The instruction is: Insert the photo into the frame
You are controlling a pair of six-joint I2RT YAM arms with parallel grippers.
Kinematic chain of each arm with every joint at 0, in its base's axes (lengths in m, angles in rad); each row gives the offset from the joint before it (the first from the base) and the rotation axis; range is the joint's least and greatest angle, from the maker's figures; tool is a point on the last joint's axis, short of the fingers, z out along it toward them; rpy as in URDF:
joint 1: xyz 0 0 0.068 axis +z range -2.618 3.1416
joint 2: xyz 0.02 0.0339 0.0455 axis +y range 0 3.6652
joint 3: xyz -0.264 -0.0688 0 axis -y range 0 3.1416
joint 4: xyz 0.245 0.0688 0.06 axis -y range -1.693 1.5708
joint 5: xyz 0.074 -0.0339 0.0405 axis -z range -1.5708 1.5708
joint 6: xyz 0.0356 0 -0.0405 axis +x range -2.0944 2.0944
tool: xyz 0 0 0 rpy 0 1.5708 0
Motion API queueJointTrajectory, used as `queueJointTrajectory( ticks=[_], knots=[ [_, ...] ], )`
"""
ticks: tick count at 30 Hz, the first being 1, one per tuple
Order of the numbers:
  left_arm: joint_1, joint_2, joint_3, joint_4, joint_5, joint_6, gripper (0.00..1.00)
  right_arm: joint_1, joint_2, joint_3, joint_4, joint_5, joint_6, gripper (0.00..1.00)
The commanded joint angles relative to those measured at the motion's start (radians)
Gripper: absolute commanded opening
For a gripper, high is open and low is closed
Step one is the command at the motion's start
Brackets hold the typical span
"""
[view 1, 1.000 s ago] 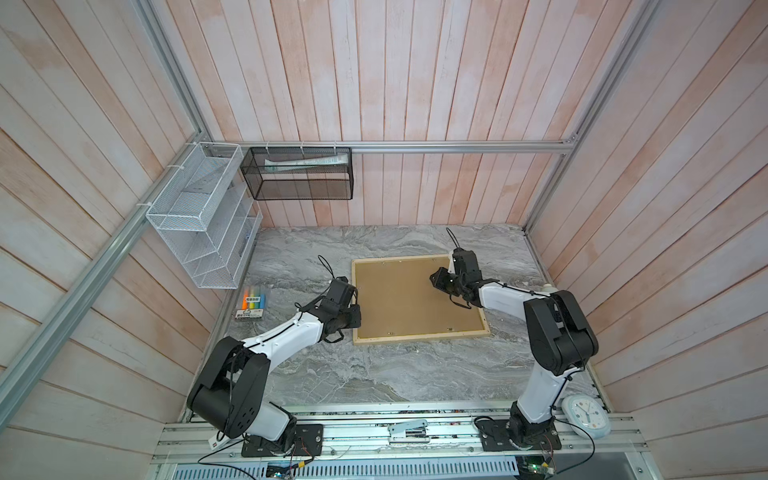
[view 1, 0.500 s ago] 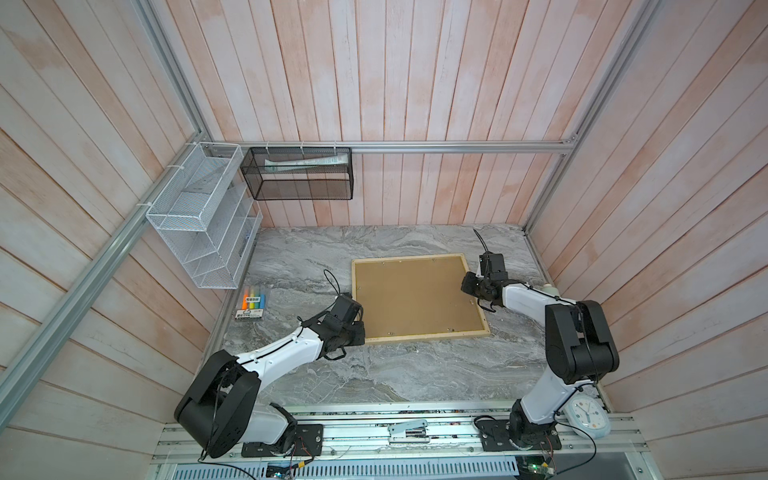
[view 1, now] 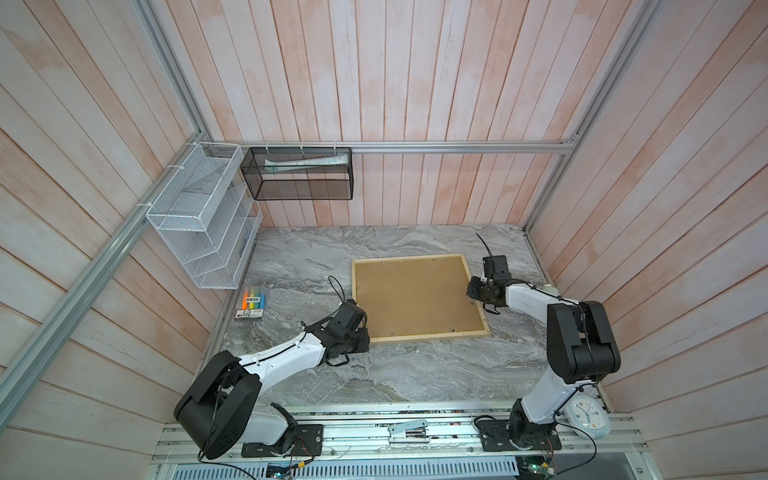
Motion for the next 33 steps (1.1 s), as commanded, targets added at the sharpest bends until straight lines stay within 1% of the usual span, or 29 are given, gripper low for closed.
queueJointTrajectory(
  ticks=[1,10,18,22,27,29,33],
  knots=[
    [-0.003,0.006,-0.01,0.027,0.01,-0.012,0.44,-0.012,0.014,0.006,-0.037,0.018,-0.021,0.28],
    [-0.003,0.026,-0.019,0.063,0.014,-0.016,0.44,-0.032,0.057,-0.003,-0.027,-0.057,-0.026,0.28],
    [0.011,0.063,-0.009,0.083,-0.011,0.006,0.45,-0.057,0.043,-0.034,-0.006,-0.104,-0.025,0.27],
    [0.04,0.093,-0.003,0.099,-0.003,0.034,0.45,-0.074,0.046,-0.051,-0.002,-0.129,-0.027,0.25],
    [0.092,0.123,0.011,0.109,0.003,0.077,0.45,-0.099,0.038,-0.087,0.025,-0.189,-0.019,0.19],
    [0.11,0.134,0.023,0.106,0.005,0.091,0.45,-0.105,0.034,-0.097,0.027,-0.195,-0.024,0.17],
    [0.115,0.138,0.056,0.085,-0.012,0.112,0.45,-0.119,0.025,-0.109,0.025,-0.189,-0.022,0.16]
  ],
)
